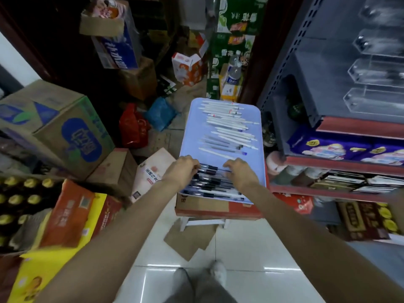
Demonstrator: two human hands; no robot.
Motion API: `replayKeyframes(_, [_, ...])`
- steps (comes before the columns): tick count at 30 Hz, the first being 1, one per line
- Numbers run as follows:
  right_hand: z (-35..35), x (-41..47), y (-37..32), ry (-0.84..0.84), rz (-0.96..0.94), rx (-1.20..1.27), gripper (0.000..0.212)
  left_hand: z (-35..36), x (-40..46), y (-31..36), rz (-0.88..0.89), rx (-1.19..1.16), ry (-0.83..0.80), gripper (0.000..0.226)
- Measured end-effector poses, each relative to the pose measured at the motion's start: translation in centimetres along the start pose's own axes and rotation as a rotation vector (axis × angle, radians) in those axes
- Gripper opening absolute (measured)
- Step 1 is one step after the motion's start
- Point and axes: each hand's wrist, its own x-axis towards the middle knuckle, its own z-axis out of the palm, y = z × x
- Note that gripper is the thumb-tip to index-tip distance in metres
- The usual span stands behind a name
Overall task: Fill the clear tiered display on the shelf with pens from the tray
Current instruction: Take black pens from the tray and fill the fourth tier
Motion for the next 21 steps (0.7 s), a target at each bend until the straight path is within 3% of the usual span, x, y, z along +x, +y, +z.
replayKeyframes(8, [-0.8, 1.6, -0.1, -0.054, 0.047, 0.047, 0.009, -0.1, 2.2, -1.6, 0.052, -0.073, 0.005, 0.013])
replayKeyframes(11, [-0.8, 1.2, -0.1, -0.019, 0.034, 0.157, 0.009, 0.1, 2.3, -2.1, 0.048, -0.166, 0.034, 0.009])
replayKeyframes(14, [-1.0, 0.6, -0.3, 0.022, 0.036, 0.200, 0.002, 0.1, 1.9, -2.0, -0.021, -0.450, 0.135, 0.005])
replayKeyframes(17, [-1.5, -0.1, -0.7, 0.087, 0.010, 0.251, 0.011, -0.5, 1.5, -1.4, -0.078, -0.750, 0.161, 0.004])
replayKeyframes(21, [-2.7, -1.2, -1.0, 0.198, 0.033, 0.482, 0.007, -2.0, 1.3, -0.4, -0.116, -1.003, 0.228, 0.007])
